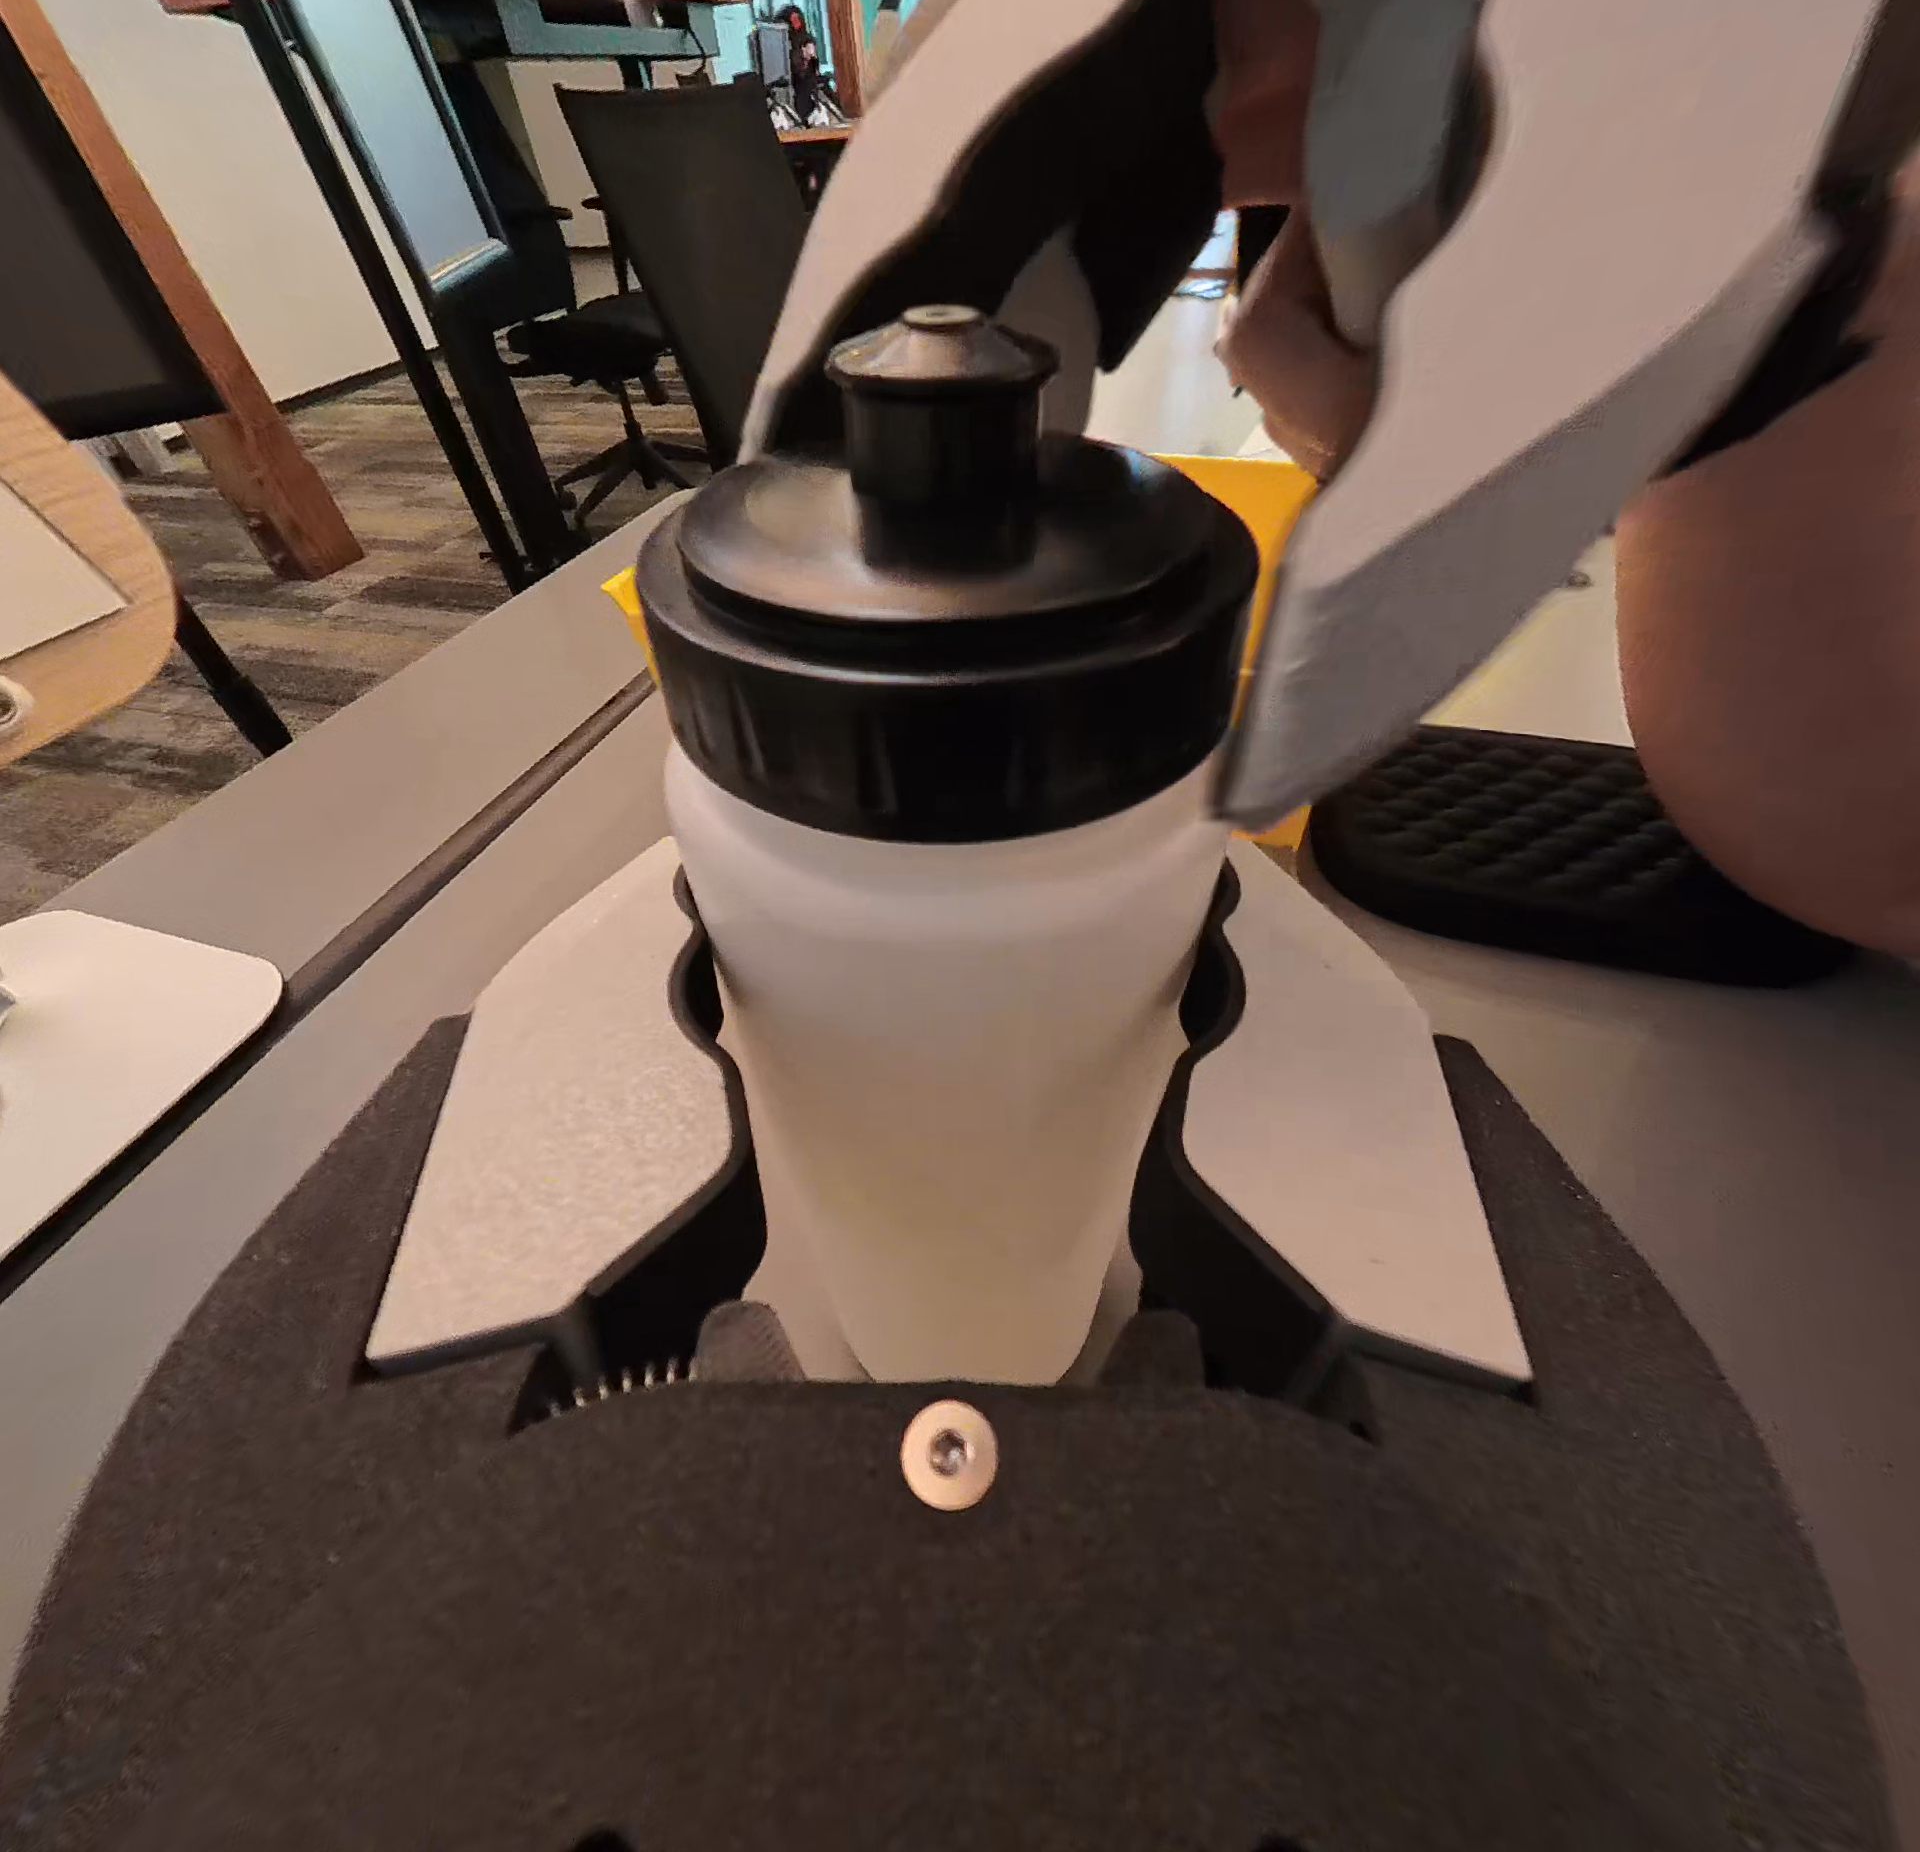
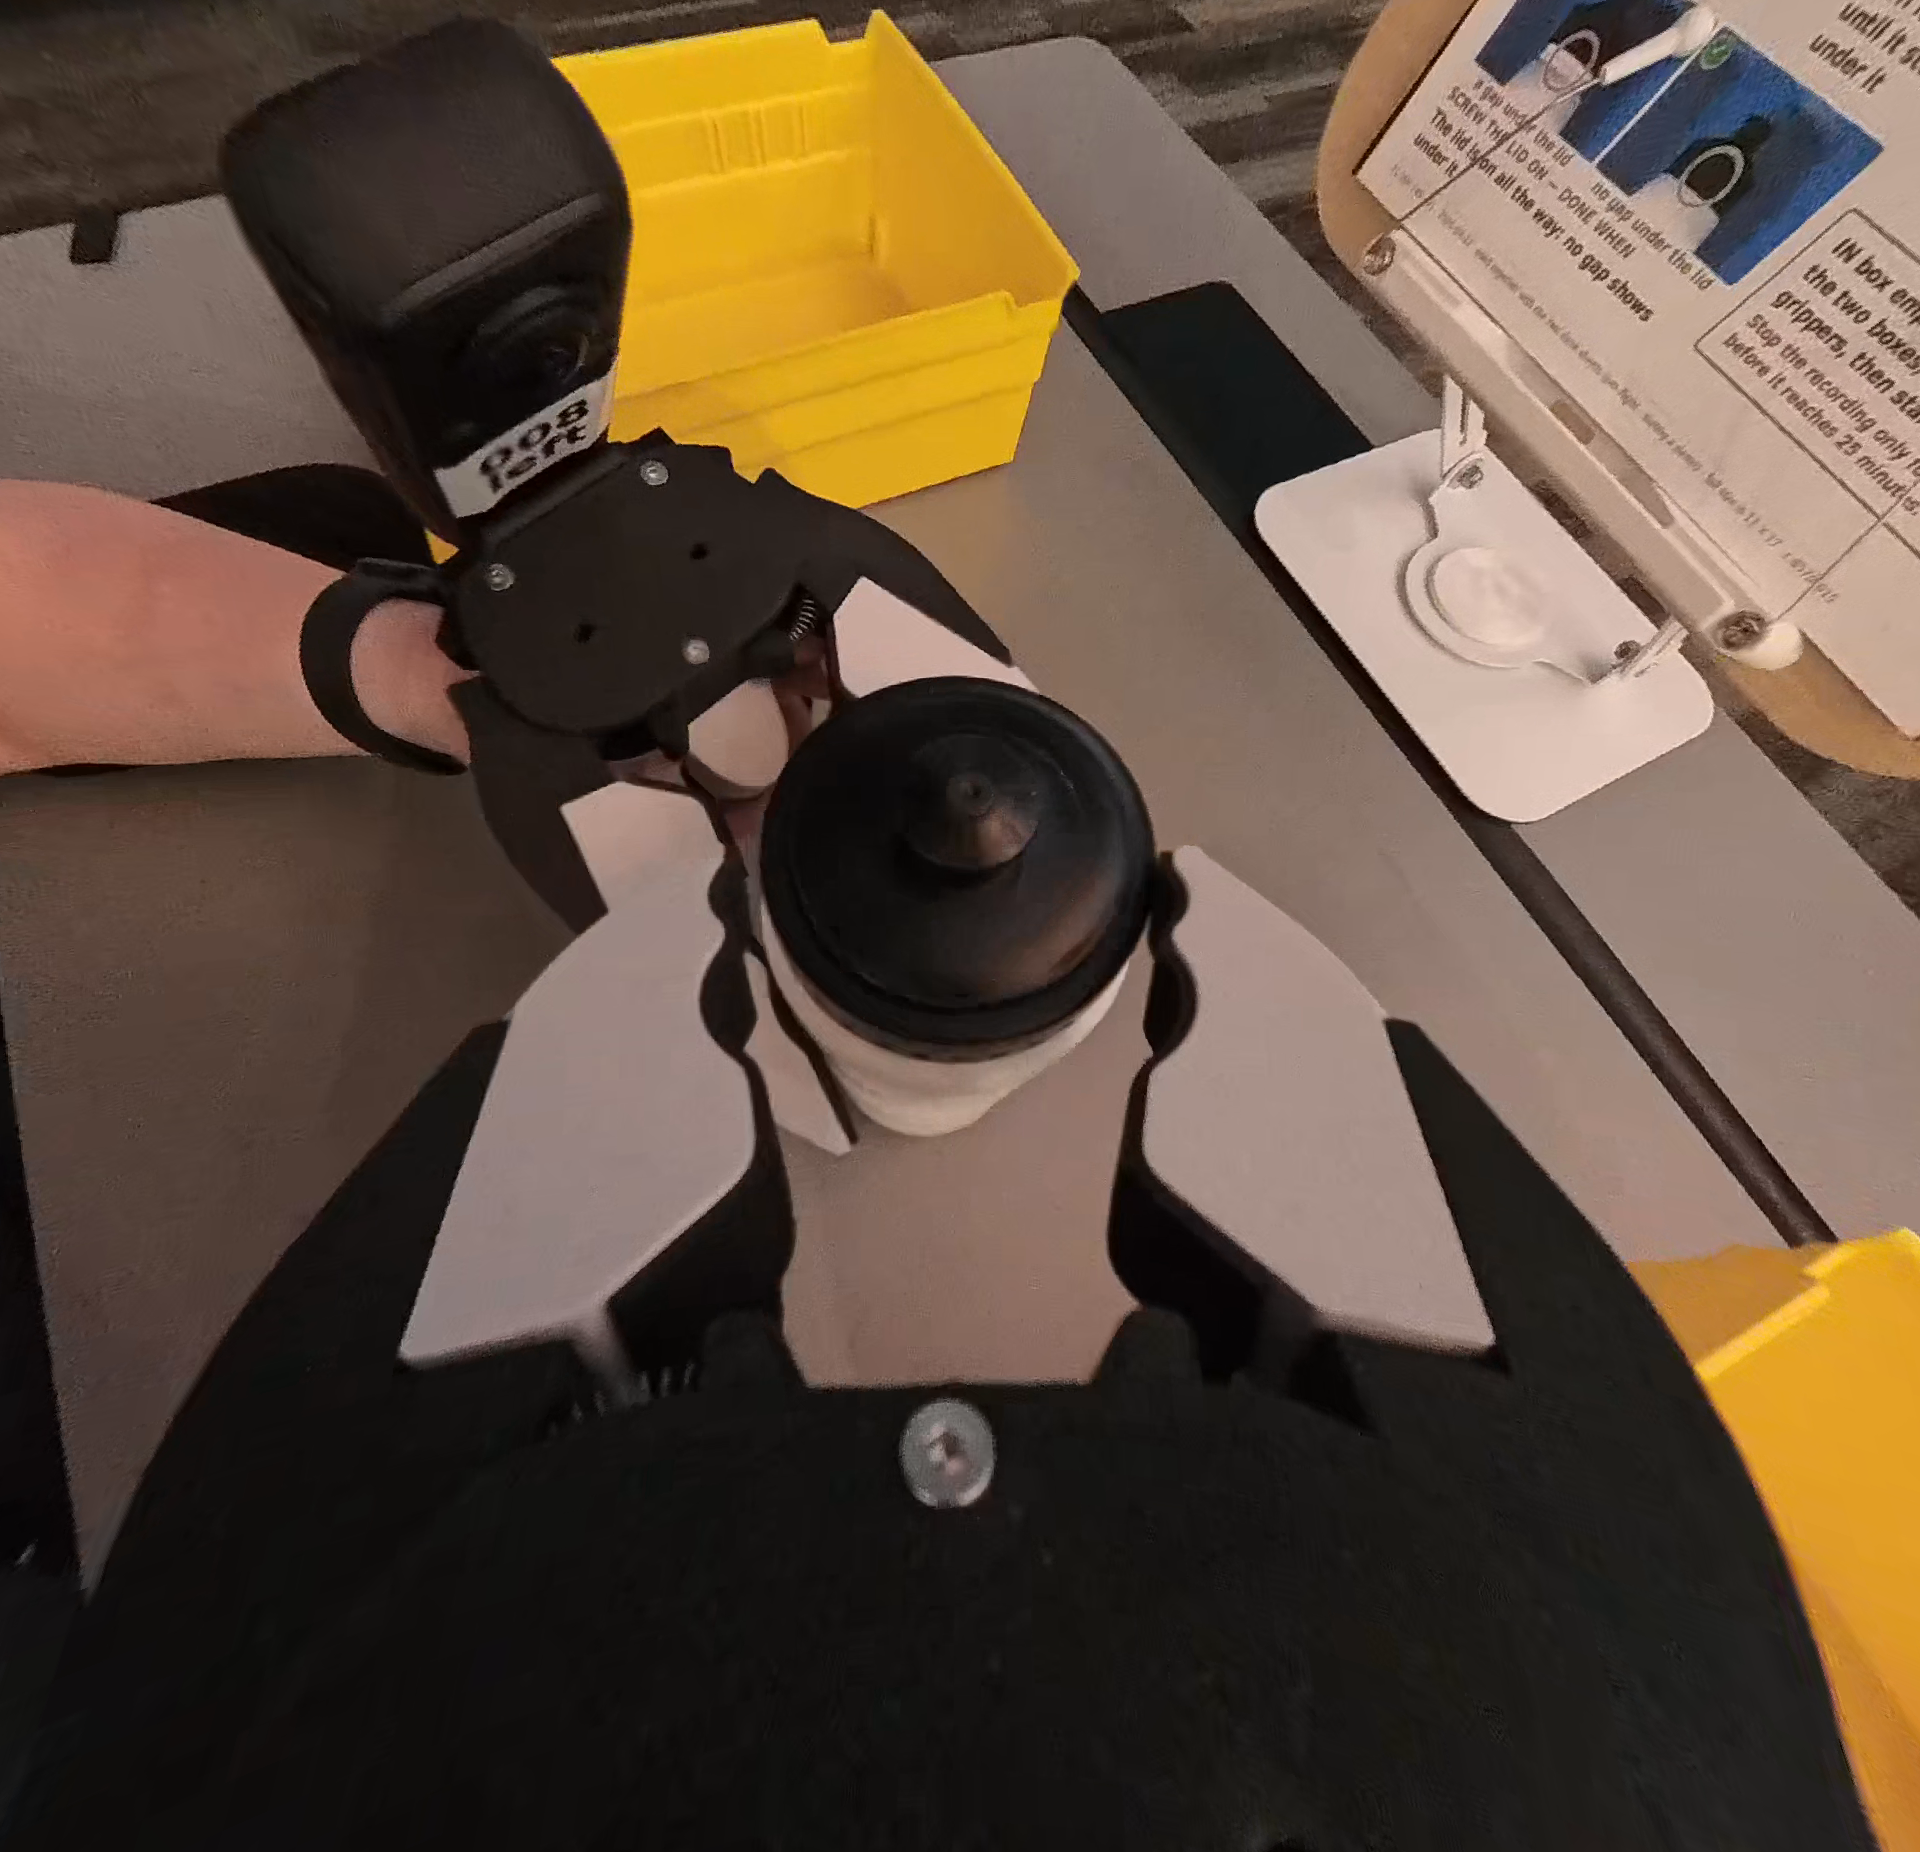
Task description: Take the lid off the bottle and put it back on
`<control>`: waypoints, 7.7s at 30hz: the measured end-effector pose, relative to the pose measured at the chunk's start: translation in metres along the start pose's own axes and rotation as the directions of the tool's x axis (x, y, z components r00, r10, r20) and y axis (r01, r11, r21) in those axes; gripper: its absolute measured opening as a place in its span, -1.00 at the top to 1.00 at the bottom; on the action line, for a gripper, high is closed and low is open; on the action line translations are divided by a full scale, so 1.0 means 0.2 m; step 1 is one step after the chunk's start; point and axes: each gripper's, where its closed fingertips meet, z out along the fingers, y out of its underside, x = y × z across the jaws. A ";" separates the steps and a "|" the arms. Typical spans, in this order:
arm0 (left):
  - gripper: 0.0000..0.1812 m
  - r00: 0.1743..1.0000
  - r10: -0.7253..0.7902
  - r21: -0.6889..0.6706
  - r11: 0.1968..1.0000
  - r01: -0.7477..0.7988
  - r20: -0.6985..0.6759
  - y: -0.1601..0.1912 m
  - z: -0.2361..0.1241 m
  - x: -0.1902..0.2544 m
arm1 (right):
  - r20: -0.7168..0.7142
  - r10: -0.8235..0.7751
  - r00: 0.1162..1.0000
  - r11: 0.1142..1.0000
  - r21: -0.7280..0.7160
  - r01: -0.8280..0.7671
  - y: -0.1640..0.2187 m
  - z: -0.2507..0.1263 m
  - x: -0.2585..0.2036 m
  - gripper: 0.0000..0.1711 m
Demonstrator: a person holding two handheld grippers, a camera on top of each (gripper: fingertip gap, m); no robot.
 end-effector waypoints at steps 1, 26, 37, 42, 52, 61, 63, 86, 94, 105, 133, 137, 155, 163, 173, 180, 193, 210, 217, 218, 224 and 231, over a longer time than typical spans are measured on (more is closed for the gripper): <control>0.03 1.000 0.015 0.000 1.000 -0.015 -0.013 0.00 0.00 0.01 | -0.002 -0.013 1.000 1.000 -0.010 0.013 0.00 0.01 0.00 0.14; 0.03 0.996 0.065 0.000 0.998 -0.065 -0.060 -0.01 0.00 0.06 | 0.020 -0.126 0.992 0.991 0.043 0.125 -0.04 -0.04 -0.05 -0.06; 0.03 0.936 0.073 0.003 0.997 -0.077 -0.344 -0.01 -0.04 0.29 | 0.198 -0.258 0.945 0.964 -0.008 0.265 0.04 -0.11 -0.19 0.12; 0.03 0.834 0.079 0.007 0.996 -0.090 -0.546 -0.01 -0.09 0.49 | 0.464 -0.469 0.752 0.883 0.258 0.391 0.08 -0.21 -0.39 0.12; 0.03 0.796 0.058 -0.002 0.997 -0.074 -0.602 0.00 -0.12 0.52 | 0.552 -0.495 0.671 0.864 0.394 0.313 0.06 -0.22 -0.44 0.12; 0.04 0.867 0.030 -0.039 0.998 -0.057 -0.498 0.00 -0.07 0.42 | 0.524 -0.406 0.749 0.894 0.397 0.207 -0.02 -0.18 -0.37 0.18; 0.04 0.884 0.008 -0.050 0.998 -0.036 -0.467 0.00 -0.06 0.38 | 0.499 -0.379 0.779 0.905 0.378 0.197 -0.03 -0.17 -0.33 0.37; 0.04 0.929 0.018 -0.066 0.997 -0.046 -0.370 0.01 -0.04 0.27 | 0.438 -0.309 0.844 0.935 0.301 0.186 -0.02 -0.17 -0.25 0.40; 0.03 0.951 0.018 -0.067 0.997 -0.041 -0.310 0.00 -0.04 0.20 | 0.355 -0.322 0.878 0.906 0.384 0.177 -0.11 -0.21 -0.20 0.40; 0.04 0.992 -0.007 -0.089 0.996 -0.004 -0.126 0.02 -0.05 0.01 | -0.591 0.149 0.793 0.988 0.121 -0.095 0.41 -0.65 0.99 0.40; 0.04 0.998 -0.038 -0.067 0.997 0.041 0.043 0.01 -0.11 -0.19 | -0.731 0.278 0.623 0.721 -0.270 -0.638 1.50 -0.38 1.30 0.38; 0.04 0.997 -0.063 -0.039 0.997 0.065 0.051 -0.04 -0.13 -0.20 | -0.744 0.279 0.607 0.778 -0.196 -0.597 1.34 -0.46 1.32 0.31; 0.04 0.991 -0.125 0.167 0.977 0.132 -0.051 -0.42 -0.38 -0.12 | 0.392 -0.081 0.917 0.928 0.365 -0.074 -0.15 0.13 -0.16 -0.05; 0.03 0.976 -0.189 0.166 0.964 0.206 -0.112 -0.41 -0.37 -0.11 | 0.379 -0.068 0.923 0.932 0.353 -0.076 -0.14 0.15 -0.13 0.11; 0.05 0.961 -0.229 0.137 0.958 0.251 -0.155 -0.45 -0.47 -0.13 | -0.053 0.322 0.945 0.884 0.374 -0.280 -0.03 -0.49 0.53 0.11; 0.12 0.964 -0.242 0.062 0.966 0.250 -0.108 -0.40 -0.48 -0.15 | -0.323 0.727 0.606 0.663 0.104 -0.741 0.75 -0.65 0.93 0.10; 0.12 0.944 -0.323 -0.040 0.946 0.321 -0.068 -0.29 -0.46 -0.21 | -0.482 0.772 0.413 0.347 -0.225 -0.911 1.33 -0.35 0.93 0.10; 0.16 0.320 -0.130 -0.096 0.792 0.602 0.938 0.19 -1.83 -1.02 | -0.703 0.624 0.341 0.470 -0.012 -0.883 1.46 -1.06 1.06 0.13; 0.21 0.181 -0.133 -0.092 0.500 0.861 0.975 0.65 -2.11 -0.97 | -0.582 0.732 0.355 0.331 -0.152 -0.931 1.60 -0.92 0.94 0.74; 0.22 0.174 -0.126 -0.097 0.468 0.878 0.977 0.69 -2.12 -0.97 | -0.568 0.733 0.373 0.338 -0.171 -0.926 1.58 -0.90 0.93 0.89; 0.34 0.121 -0.143 -0.062 0.362 0.930 0.982 0.85 -2.15 -0.96 | -0.628 0.660 0.413 0.327 -0.254 -0.910 1.55 -0.85 0.90 0.91; 0.76 0.143 -0.254 -0.089 0.212 0.973 0.957 0.96 -2.07 -0.88 | -0.580 0.623 0.526 0.354 -0.390 -0.850 1.41 -0.67 0.82 0.91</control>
